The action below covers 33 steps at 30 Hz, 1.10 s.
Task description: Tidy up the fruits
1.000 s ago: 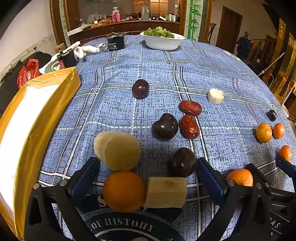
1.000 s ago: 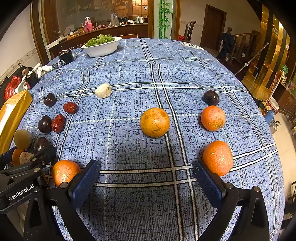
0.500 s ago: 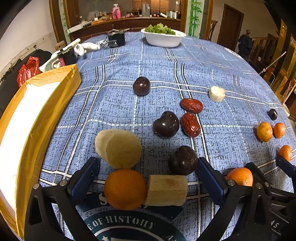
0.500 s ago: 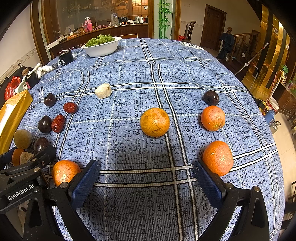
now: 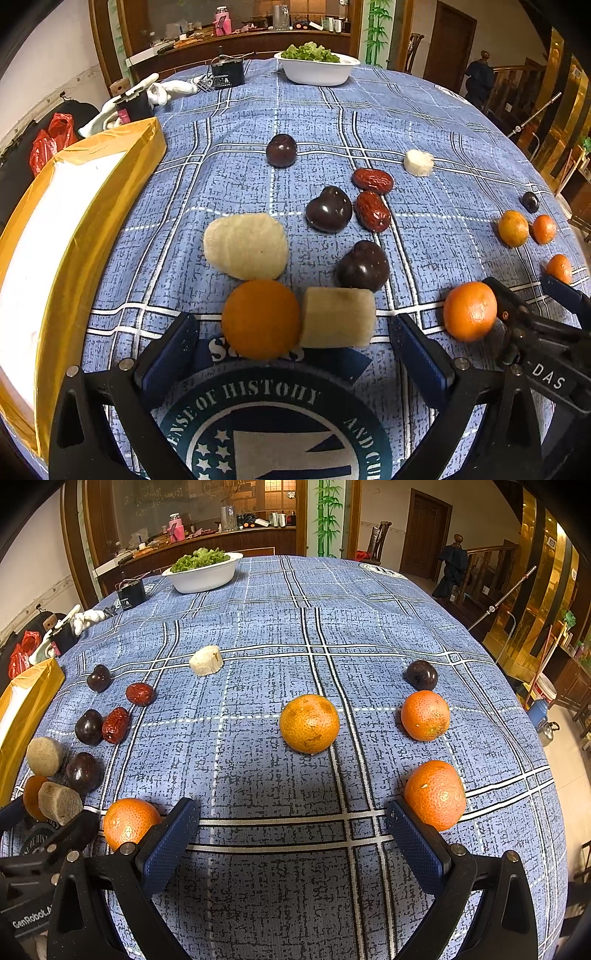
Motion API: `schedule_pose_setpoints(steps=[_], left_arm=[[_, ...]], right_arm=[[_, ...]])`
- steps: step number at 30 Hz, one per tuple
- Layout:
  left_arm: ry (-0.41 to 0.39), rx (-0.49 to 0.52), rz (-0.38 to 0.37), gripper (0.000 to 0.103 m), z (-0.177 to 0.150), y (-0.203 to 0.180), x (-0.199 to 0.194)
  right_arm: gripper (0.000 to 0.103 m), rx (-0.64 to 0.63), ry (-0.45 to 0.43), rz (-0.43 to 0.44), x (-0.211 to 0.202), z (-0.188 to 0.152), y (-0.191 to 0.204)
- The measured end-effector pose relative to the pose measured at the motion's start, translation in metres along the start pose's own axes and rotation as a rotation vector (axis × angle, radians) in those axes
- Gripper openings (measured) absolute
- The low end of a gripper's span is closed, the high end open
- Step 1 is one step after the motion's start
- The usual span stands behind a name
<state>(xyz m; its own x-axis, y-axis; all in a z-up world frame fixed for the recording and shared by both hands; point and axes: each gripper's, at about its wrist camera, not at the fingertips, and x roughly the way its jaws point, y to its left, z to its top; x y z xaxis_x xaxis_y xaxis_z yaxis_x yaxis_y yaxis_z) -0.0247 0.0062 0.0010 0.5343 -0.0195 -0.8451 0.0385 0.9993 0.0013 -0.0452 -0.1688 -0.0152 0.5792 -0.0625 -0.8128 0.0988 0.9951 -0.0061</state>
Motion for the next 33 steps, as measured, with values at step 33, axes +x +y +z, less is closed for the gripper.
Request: schedule_pose_setpoints(steps=[33], left_arm=[[-0.626, 0.045, -0.098, 0.103, -0.01, 0.069, -0.208]], right_arm=[[0.103, 0.0, 0.0, 0.0, 0.0, 0.0, 0.001]])
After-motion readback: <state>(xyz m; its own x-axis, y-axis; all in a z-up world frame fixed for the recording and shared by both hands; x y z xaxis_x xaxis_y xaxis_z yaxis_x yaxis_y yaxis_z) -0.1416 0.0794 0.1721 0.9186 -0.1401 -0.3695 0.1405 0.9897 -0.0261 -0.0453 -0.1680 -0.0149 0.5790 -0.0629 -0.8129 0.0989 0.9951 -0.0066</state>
